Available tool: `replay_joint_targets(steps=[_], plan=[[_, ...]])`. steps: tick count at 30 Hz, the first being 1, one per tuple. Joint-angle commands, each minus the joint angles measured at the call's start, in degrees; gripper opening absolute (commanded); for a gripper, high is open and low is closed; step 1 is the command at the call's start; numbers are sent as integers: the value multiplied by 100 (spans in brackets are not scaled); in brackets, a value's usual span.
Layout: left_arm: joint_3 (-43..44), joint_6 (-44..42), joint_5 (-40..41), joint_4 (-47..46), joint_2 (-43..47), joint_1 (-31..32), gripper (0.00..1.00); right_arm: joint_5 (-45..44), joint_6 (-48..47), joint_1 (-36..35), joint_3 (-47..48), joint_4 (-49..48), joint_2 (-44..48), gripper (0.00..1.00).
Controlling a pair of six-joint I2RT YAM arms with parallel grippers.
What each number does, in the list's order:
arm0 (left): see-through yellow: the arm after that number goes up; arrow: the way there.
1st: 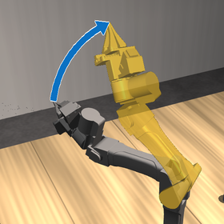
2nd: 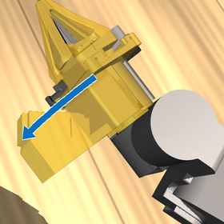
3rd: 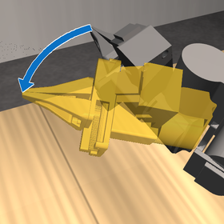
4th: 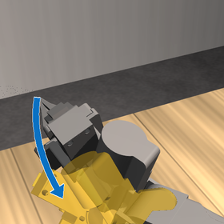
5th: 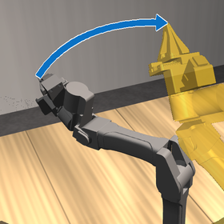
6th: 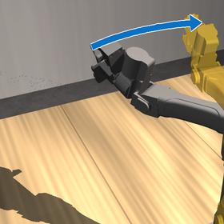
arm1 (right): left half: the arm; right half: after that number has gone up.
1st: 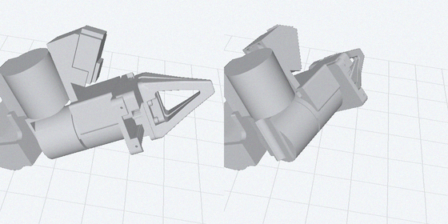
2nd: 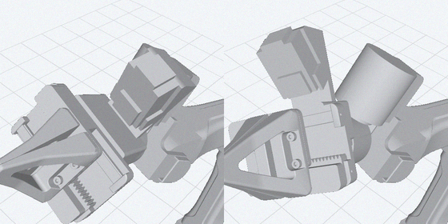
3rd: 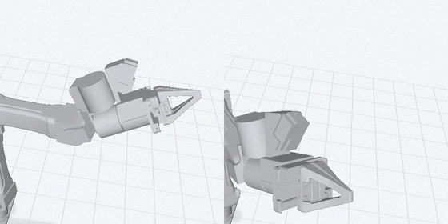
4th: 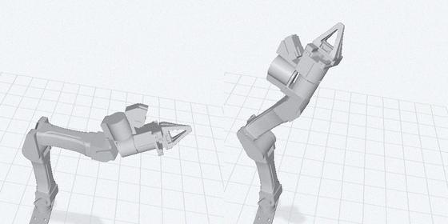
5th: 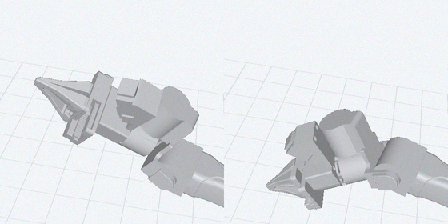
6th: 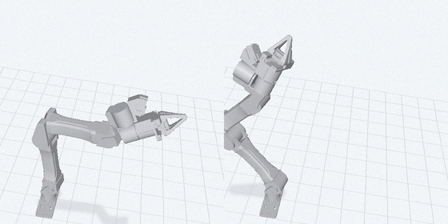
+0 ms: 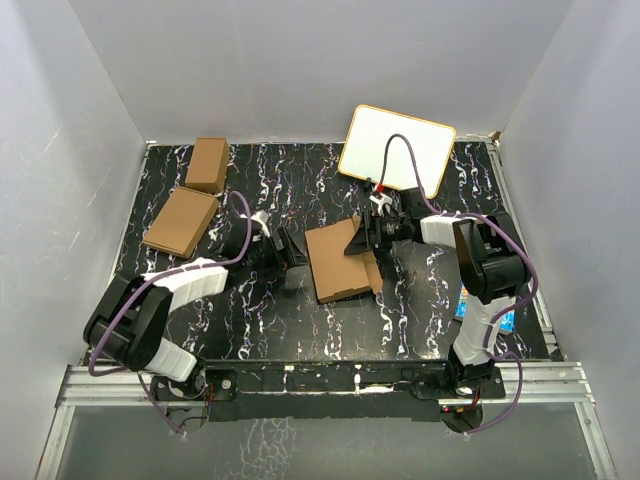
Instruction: Fold the paper box
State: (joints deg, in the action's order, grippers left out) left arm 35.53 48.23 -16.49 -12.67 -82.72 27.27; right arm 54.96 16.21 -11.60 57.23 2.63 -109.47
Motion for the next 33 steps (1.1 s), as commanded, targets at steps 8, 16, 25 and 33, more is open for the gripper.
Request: replay_joint_targets(steps=[8,16,25,33], plan=[[1010,-177,384,251,-1055,585,74,-1736,-1138,-225,385,1087,505,76],[1420,-322,591,520,-1522,674,67,-2202,-1381,-298,450,1370,697,80],[1585,-365,464,532,-1688,689,54,-2722,-1516,-640,293,1377,1066,52],[1937,-393,314,538,-1929,812,52,-3114,-1559,-1195,407,1475,1084,49]])
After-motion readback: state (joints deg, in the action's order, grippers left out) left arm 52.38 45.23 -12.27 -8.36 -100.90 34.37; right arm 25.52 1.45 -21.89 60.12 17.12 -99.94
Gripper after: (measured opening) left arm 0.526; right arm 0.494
